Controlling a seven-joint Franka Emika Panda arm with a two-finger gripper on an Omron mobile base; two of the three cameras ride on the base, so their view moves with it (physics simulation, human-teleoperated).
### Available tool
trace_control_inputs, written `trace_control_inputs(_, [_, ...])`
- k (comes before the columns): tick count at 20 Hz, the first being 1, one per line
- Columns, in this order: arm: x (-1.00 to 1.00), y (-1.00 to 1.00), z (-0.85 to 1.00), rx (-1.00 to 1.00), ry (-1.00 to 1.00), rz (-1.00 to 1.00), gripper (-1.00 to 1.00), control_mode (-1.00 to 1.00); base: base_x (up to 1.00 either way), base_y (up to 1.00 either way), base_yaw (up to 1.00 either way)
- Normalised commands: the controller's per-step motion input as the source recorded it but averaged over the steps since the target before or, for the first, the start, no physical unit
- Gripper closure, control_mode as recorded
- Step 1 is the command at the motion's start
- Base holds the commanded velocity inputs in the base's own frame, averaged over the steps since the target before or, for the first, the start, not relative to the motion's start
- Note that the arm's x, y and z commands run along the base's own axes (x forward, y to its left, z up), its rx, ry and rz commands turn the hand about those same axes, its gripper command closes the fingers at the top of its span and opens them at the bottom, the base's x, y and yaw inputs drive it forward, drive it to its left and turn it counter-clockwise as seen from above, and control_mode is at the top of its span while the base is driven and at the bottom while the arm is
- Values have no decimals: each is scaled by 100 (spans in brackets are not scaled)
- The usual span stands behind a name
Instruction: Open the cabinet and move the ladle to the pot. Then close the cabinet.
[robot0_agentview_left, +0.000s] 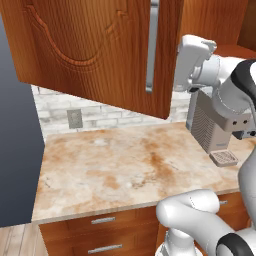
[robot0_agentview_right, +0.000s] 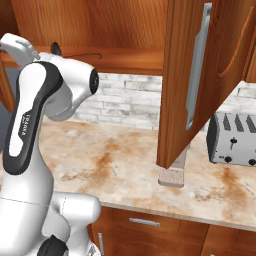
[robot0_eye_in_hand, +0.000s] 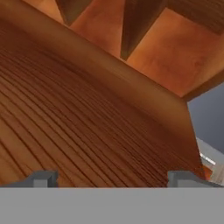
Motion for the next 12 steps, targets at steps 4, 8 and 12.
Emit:
trace_control_inputs(4, [-50, 49, 3, 0, -1, 20, -100, -100, 0, 0, 0])
trace_control_inputs(8, [-90, 48, 12, 0, -8, 19, -100, -100, 0, 0, 0])
trace_control_inputs(12, [-94, 51, 11, 0, -12, 18, -100, -100, 0, 0, 0])
